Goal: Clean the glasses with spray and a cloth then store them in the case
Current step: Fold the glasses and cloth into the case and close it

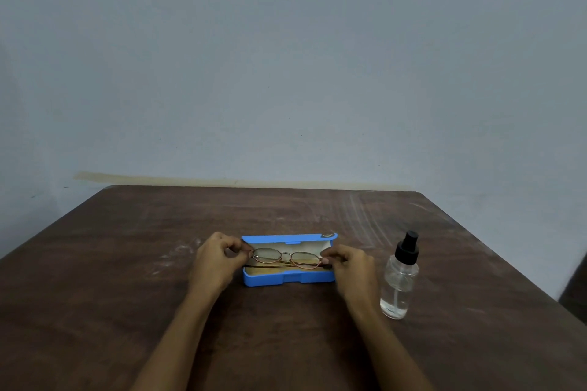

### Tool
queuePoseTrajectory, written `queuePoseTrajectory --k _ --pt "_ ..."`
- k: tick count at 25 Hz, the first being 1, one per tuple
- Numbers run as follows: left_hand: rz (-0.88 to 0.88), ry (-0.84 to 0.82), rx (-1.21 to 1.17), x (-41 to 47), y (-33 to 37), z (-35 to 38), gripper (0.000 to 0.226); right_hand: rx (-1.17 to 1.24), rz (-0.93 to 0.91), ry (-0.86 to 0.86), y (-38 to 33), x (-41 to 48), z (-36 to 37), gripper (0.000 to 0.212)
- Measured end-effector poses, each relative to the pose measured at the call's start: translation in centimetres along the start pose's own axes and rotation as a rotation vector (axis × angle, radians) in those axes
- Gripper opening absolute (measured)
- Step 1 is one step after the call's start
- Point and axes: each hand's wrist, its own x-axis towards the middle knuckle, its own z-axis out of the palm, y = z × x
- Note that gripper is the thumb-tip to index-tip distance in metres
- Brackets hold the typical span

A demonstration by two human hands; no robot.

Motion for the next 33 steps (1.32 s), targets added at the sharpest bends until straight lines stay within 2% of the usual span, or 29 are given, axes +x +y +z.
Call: queuePoseTrajectory --k 4,8,18,22,29,33 --pt "0.016 -0.010 -0.052 0.0 0.0 -0.1 0.016 0.113 0.036 -0.031 0.0 0.1 -0.3 0.022" --pt "0.026 0.004 -0.066 -0.1 0.2 -0.1 0.022 0.114 0.024 -0.041 -0.1 -0.1 -0.4 0.028" --pt "-0.052 -0.061 0.014 -0.1 0.9 -0.7 0.026 0.029 -0.040 -0.112 -0.5 -1.1 -0.2 0.023" --pt "-0.068 -0.023 0.062 0.0 1.2 -0.2 0.027 -0.032 -0.048 -0.140 -0.5 -1.1 -0.2 0.032" --pt "-0.061 0.055 0.051 -0.1 1.2 0.4 0.022 -0.053 -0.081 -0.157 -0.5 -1.1 -0.2 0.031" --pt "-0.060 0.026 0.050 -0.2 1.2 0.6 0.022 -0.088 -0.084 -0.172 -0.5 -1.2 -0.1 0.035"
